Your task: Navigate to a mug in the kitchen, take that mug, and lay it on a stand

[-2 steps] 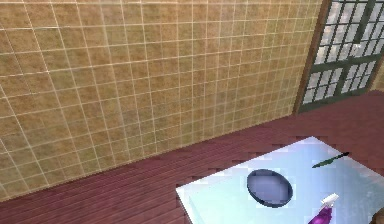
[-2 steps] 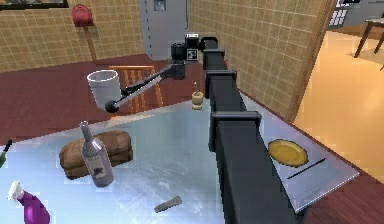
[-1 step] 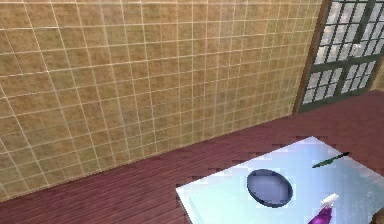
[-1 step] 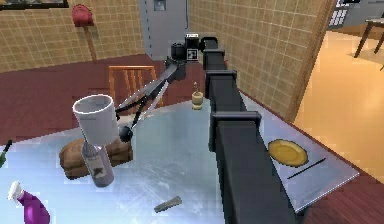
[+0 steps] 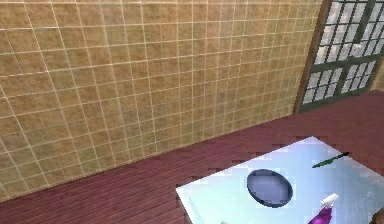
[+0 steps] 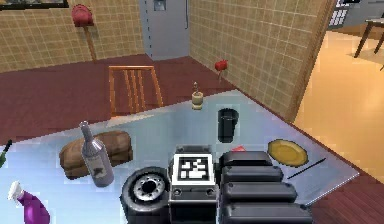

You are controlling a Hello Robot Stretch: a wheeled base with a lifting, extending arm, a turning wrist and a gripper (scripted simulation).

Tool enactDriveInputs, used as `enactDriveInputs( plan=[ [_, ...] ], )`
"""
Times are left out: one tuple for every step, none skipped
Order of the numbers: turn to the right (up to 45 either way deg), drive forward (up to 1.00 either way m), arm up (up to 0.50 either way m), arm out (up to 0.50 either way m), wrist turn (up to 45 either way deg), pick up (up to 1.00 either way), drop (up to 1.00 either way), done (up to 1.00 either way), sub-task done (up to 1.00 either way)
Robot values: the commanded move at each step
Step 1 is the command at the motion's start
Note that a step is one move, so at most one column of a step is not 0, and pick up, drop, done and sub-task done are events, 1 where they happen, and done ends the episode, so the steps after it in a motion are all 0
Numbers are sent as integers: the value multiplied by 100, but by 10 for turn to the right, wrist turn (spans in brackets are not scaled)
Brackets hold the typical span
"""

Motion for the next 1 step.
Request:
enactDriveInputs(
  plan=[
    [-450, 0, 0, 0, 0, 0, 0, 0, 0]
  ],
)
